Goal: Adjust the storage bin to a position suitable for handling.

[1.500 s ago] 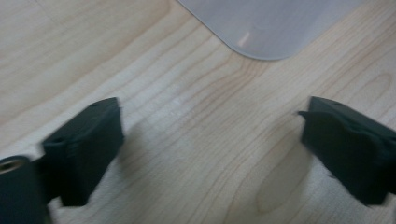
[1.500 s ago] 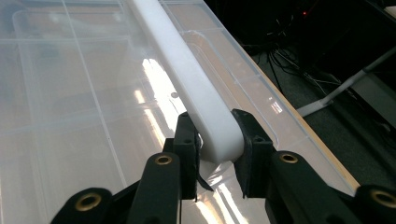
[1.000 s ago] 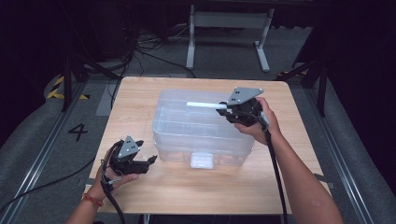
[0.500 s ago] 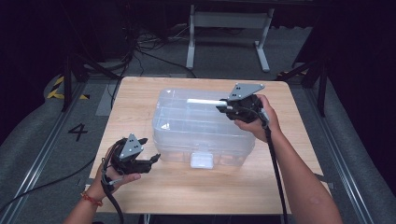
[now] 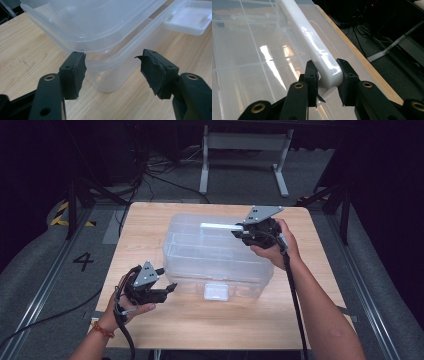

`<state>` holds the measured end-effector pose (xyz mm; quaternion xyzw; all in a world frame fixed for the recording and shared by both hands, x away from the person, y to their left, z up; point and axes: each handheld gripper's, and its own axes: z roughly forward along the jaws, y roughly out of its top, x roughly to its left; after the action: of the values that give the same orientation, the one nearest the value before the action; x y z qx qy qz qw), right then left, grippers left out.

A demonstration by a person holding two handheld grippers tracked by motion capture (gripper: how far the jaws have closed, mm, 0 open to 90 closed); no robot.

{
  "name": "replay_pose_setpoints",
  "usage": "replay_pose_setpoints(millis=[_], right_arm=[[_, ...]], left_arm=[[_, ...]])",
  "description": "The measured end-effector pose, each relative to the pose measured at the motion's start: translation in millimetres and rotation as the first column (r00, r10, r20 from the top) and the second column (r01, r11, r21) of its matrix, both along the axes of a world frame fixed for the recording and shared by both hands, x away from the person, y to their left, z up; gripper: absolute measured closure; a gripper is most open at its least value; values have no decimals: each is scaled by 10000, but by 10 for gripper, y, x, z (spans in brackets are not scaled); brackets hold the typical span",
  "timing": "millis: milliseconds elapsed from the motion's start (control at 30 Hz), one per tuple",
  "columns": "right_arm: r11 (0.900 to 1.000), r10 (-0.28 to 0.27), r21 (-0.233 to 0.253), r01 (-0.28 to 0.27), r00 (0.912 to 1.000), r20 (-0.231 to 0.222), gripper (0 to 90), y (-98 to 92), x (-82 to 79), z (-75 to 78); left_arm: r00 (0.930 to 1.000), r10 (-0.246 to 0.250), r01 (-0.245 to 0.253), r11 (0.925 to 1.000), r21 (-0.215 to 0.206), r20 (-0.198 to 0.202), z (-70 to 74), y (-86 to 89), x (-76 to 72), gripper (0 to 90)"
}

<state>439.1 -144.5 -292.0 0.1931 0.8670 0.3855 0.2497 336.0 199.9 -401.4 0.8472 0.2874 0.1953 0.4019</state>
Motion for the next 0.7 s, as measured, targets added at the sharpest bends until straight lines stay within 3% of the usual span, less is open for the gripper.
replay_pose_setpoints(millis=[233, 433, 600, 700], right_arm=[[10000, -77, -55, 77, 10000, -46, 721, 1, 15, 22], [9997, -144, -193, 140, 9997, -201, 719, -8, 46, 64], [9994, -166, -301, 164, 9999, -50, 712, -11, 34, 70], [9998, -140, -110, 141, 9999, 51, 642, -33, 16, 88]], left_arm=[[9999, -26, 20, 9988, -491, -117, 5, 21, 26, 386], [10000, 42, -44, 9982, -593, -50, 27, 15, 55, 396], [10000, 7, -14, 9970, -773, -92, 20, 12, 79, 396], [9999, 41, -48, 9965, -837, -95, 7, 9, 78, 396]])
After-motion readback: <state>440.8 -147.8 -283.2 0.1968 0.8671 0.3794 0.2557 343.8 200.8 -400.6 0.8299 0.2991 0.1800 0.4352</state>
